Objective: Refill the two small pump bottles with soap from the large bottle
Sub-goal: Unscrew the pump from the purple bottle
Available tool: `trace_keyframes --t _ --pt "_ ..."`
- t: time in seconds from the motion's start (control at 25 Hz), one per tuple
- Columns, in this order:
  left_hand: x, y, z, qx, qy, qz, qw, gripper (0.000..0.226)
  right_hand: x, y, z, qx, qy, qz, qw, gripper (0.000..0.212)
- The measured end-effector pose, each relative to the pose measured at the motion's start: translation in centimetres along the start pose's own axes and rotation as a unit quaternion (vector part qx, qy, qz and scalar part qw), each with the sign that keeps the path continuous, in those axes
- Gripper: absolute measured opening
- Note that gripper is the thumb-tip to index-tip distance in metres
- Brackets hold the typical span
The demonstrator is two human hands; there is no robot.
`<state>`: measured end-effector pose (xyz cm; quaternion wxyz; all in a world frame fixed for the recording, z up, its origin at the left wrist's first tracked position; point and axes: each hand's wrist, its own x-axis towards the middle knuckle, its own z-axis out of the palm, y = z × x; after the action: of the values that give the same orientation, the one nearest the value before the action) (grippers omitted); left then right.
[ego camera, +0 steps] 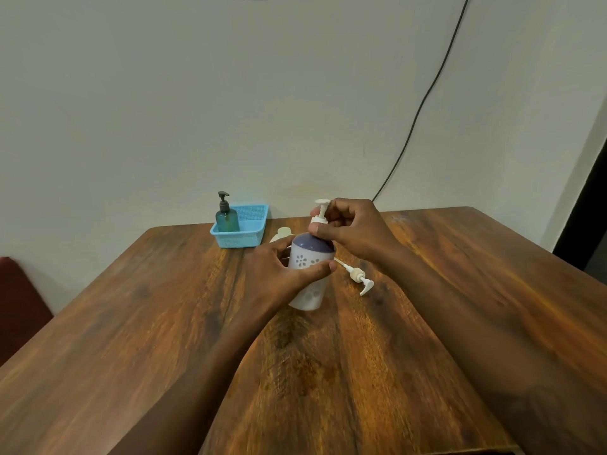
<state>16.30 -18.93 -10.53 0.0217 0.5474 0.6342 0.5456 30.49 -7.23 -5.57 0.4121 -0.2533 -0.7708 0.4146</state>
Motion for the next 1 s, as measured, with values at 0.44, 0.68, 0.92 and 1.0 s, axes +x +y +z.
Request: trace_keyframes --t 0.44,0.68,0.92,1.0 --pt "0.1 -2.0 0.4 0.012 -0.05 -0.022 0.998 0.055 0.3 0.7 -0.9 -0.033 -0.058 -0.02 0.998 0.047" --pt "0.0 -3.0 0.4 0.027 -0.072 -0.06 0.995 0.053 0.8 0.9 -2.0 0.006 0.025 -0.035 0.999 0.041" --pt "-0.4 -4.2 0.1 0.023 -0.097 -0.099 0.99 0.061 0.8 -0.3 -3.9 0.101 0.096 -0.027 0.99 0.041" --pt "-0.6 -4.7 0.0 0.027 -0.091 -0.101 0.99 0.067 0.9 -0.6 -5.3 0.152 0.135 -0.019 0.979 0.039"
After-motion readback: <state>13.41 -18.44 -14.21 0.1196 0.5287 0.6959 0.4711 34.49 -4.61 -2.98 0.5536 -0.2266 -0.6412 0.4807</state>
